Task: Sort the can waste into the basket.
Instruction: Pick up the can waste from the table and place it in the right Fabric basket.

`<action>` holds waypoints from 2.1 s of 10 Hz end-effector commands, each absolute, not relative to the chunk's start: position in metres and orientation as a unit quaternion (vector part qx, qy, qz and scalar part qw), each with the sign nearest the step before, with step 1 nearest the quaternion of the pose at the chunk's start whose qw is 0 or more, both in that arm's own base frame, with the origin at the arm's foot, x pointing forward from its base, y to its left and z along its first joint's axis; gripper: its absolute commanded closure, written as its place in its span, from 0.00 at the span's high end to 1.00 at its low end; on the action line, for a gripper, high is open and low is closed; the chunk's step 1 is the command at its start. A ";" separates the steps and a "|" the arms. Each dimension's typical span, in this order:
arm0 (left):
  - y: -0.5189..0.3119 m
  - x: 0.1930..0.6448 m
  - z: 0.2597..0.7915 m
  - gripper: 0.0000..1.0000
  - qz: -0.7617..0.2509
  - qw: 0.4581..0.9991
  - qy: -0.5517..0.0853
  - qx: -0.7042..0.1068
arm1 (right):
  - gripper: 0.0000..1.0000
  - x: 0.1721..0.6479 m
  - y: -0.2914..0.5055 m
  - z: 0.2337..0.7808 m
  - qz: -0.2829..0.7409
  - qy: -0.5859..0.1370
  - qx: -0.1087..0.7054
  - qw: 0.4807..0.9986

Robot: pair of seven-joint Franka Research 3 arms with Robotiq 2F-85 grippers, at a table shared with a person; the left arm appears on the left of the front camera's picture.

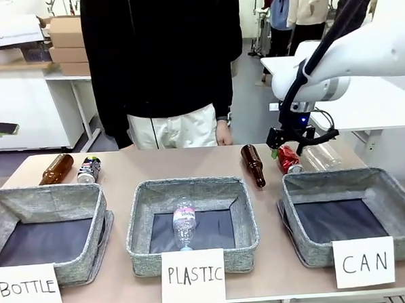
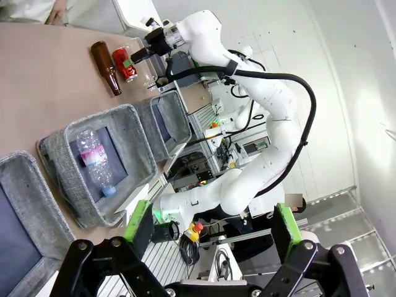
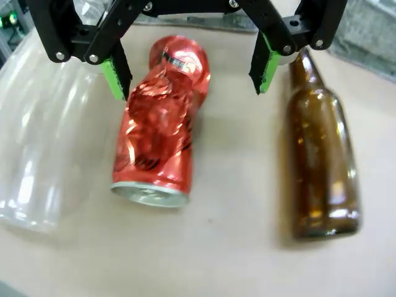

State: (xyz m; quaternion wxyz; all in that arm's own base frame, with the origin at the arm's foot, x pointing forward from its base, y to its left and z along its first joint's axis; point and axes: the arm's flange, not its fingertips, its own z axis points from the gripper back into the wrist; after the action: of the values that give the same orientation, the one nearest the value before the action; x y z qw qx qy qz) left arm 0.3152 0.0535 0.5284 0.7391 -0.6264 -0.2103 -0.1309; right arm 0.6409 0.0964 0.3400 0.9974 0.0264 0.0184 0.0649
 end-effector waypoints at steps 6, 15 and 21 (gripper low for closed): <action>0.053 0.315 0.530 1.00 -0.139 0.730 -0.219 -0.632 | 0.41 0.665 0.103 0.315 0.045 0.061 -0.004 0.997; 0.053 0.315 0.530 1.00 -0.139 0.730 -0.219 -0.632 | 0.00 0.662 0.099 0.316 0.040 0.050 -0.009 0.998; 0.053 0.315 0.530 1.00 -0.139 0.730 -0.219 -0.632 | 0.00 0.498 0.067 0.503 0.217 -0.019 0.036 0.975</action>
State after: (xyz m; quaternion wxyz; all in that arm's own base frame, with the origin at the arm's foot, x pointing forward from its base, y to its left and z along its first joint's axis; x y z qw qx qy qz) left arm 0.3151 0.0533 0.5290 0.7393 -0.6259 -0.2107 -0.1319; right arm 0.5477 0.0848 0.4957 0.9855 0.0068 -0.0324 0.1665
